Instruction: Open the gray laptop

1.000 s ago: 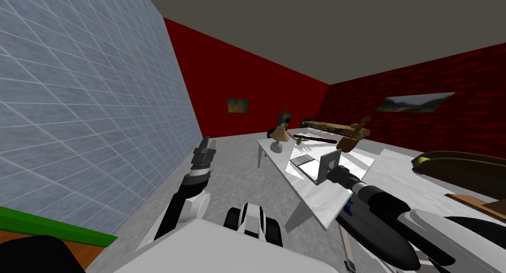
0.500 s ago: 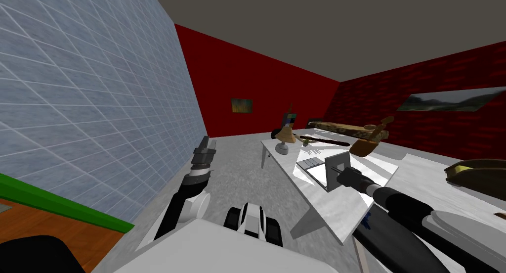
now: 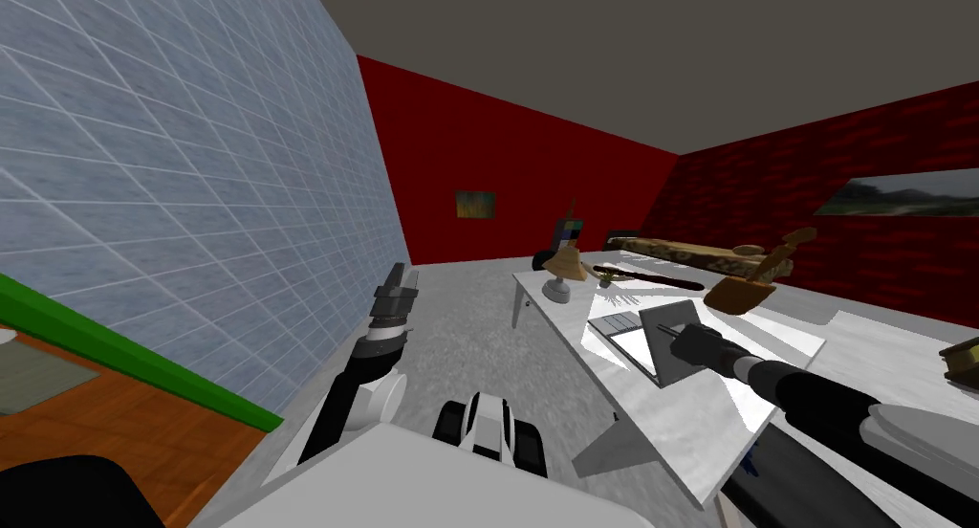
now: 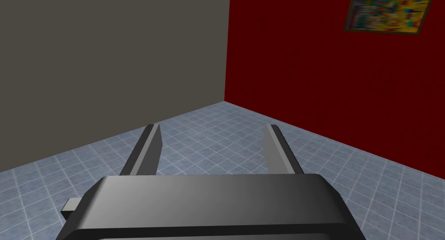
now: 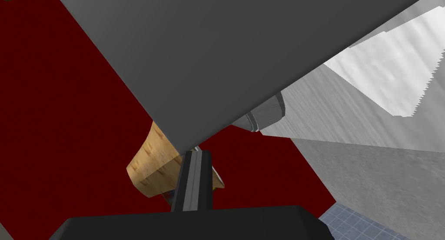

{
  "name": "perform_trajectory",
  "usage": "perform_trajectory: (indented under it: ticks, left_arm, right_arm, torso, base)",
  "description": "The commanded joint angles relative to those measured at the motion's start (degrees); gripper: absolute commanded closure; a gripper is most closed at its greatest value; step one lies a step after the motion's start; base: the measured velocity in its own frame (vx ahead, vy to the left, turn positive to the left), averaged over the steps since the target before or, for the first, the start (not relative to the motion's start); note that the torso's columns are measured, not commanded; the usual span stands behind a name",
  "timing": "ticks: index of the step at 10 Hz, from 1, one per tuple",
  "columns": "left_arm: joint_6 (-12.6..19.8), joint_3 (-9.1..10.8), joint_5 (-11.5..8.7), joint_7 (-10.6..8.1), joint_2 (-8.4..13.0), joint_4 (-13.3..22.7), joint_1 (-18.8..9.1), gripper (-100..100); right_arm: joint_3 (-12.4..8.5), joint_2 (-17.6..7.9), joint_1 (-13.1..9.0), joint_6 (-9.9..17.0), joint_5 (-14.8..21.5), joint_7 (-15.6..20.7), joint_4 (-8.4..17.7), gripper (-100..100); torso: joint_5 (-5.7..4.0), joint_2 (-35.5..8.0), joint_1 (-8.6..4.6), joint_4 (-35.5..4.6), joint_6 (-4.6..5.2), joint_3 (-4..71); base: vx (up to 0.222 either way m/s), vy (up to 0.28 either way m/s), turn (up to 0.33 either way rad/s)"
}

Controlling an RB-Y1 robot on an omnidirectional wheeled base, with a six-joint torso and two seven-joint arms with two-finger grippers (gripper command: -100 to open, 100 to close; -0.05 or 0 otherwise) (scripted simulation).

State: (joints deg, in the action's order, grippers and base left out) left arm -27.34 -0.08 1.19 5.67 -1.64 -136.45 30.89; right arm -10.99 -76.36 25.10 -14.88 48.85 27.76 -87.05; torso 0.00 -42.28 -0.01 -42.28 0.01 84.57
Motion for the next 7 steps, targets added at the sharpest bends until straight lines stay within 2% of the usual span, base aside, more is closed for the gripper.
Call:
perform_trajectory:
  ticks: [1,7]
  left_arm:
    - [0.0,0.0,0.0,0.0,0.0,0.0,0.0,0]
    - [0.0,0.0,0.0,0.0,0.0,0.0,0.0,0]
  right_arm:
    - [0.0,-1.8,0.9,-0.6,0.2,-0.6,0.5,-100]
    - [-0.1,-8.1,4.6,-2.5,0.6,-2.6,2.3,-100]
  torso:
    - [-0.05,0.0,-0.13,0.0,0.01,0.0]
    - [-0.01,-0.1,-0.03,0.0,-0.01,-0.1]
  base:
    - [0.057,0.036,-0.069]
    - [0.116,0.064,-0.056]
